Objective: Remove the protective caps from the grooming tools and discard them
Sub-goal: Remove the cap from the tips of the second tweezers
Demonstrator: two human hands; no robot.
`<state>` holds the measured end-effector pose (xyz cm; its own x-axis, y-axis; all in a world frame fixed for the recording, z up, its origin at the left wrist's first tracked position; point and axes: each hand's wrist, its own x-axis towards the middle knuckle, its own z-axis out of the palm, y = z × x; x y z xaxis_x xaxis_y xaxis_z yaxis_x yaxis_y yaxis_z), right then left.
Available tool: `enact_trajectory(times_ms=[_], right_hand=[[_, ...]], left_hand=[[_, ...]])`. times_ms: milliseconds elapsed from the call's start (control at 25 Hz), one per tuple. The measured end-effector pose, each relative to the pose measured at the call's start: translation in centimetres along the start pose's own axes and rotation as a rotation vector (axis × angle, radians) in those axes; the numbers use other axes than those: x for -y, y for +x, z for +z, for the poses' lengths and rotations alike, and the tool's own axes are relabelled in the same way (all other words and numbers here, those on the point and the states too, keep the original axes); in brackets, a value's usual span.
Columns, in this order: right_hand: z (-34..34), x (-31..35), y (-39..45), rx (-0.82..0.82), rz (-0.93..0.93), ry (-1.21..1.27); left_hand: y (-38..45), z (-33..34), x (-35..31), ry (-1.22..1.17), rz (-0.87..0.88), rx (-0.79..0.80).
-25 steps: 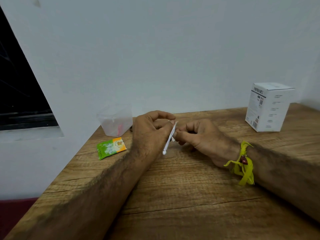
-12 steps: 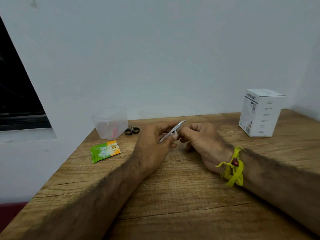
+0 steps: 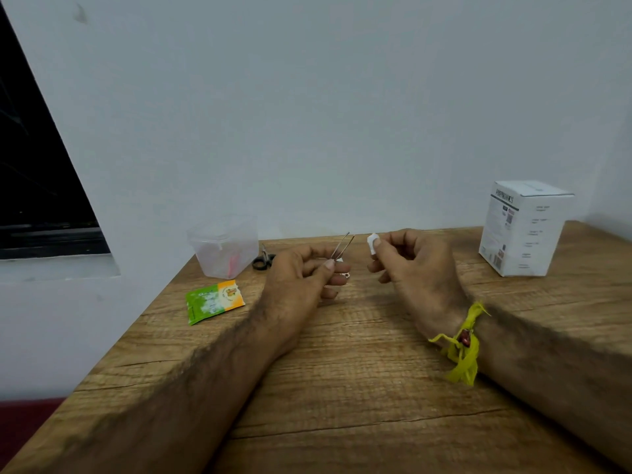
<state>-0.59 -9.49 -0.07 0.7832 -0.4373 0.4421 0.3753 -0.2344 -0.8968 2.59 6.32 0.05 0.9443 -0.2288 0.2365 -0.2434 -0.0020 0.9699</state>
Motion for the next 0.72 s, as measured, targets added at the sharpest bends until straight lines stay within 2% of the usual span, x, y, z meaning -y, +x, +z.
enact_trajectory(times_ms=[80, 160, 360, 600, 720], right_hand=[[-0.31, -0.02, 0.28, -0.016, -0.085, -0.060], [-0.39, -0.15, 0.43, 0.003, -0.067, -0.066], [0.26, -0.01, -0.10, 0.301, 0.080, 0.080], [-0.22, -0.03, 0.33, 0.476, 0.138, 0.162], [-0.54, 0.25, 0.50, 0.514, 0.188, 0.251]], left_hand=[[0.14, -0.17, 0.00, -0.030, -0.011, 0.007], [0.11, -0.27, -0.07, -0.045, 0.000, 0.013], [-0.09, -0.52, -0.20, -0.152, -0.066, 0.085], [-0.10, -1.05, -0.71, -0.226, -0.159, 0.151], [-0.19, -0.98, -0.95, -0.249, -0.183, 0.173]])
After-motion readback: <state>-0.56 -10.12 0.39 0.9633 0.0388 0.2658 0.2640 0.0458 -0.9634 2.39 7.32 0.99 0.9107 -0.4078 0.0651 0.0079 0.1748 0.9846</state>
